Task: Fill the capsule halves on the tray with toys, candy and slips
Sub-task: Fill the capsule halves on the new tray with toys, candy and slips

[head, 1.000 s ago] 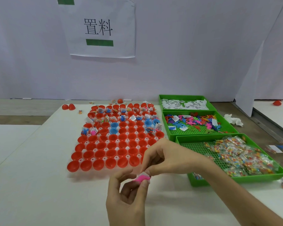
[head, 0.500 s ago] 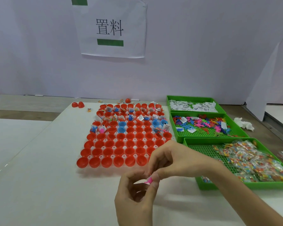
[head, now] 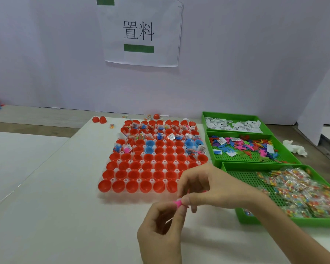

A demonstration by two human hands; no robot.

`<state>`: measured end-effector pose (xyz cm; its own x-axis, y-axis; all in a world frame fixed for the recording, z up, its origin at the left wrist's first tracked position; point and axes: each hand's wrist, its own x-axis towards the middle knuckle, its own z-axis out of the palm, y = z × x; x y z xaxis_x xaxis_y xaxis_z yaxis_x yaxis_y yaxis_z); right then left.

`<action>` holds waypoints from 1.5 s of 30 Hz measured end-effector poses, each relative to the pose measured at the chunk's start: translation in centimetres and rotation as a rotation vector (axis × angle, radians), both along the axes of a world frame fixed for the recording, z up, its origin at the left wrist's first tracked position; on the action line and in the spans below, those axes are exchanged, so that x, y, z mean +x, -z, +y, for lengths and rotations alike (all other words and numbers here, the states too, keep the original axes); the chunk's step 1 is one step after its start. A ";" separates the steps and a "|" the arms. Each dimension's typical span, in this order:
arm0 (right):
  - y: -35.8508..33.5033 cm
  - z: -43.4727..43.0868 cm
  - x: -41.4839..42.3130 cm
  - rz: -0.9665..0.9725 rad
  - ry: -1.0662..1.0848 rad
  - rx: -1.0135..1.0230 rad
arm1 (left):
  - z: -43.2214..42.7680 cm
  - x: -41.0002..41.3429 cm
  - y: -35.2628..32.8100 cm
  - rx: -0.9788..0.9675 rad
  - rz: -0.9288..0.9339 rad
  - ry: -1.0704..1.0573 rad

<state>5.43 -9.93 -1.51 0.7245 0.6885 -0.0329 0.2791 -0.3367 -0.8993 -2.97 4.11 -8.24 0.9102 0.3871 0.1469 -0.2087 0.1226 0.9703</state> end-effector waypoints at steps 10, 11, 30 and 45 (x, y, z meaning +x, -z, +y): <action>-0.7 -1.6 0.3 0.041 -0.076 -0.111 | -0.6 -0.4 -0.1 0.067 0.067 0.034; -0.7 -1.6 0.4 0.032 -0.078 -0.109 | -0.5 -0.4 -0.1 0.064 0.072 0.036; -2.5 8.9 11.4 -0.543 0.310 -0.232 | 1.6 0.7 -0.1 -0.023 0.298 0.169; -0.5 13.4 15.3 -0.609 0.197 -0.492 | 3.2 2.3 0.1 0.064 0.434 0.172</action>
<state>20.76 3.46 -1.04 0.8196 0.5555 0.1403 0.5664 -0.7487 -0.3443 -0.69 7.28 -8.32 0.9428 0.2282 -0.2431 0.2364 0.0565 0.9700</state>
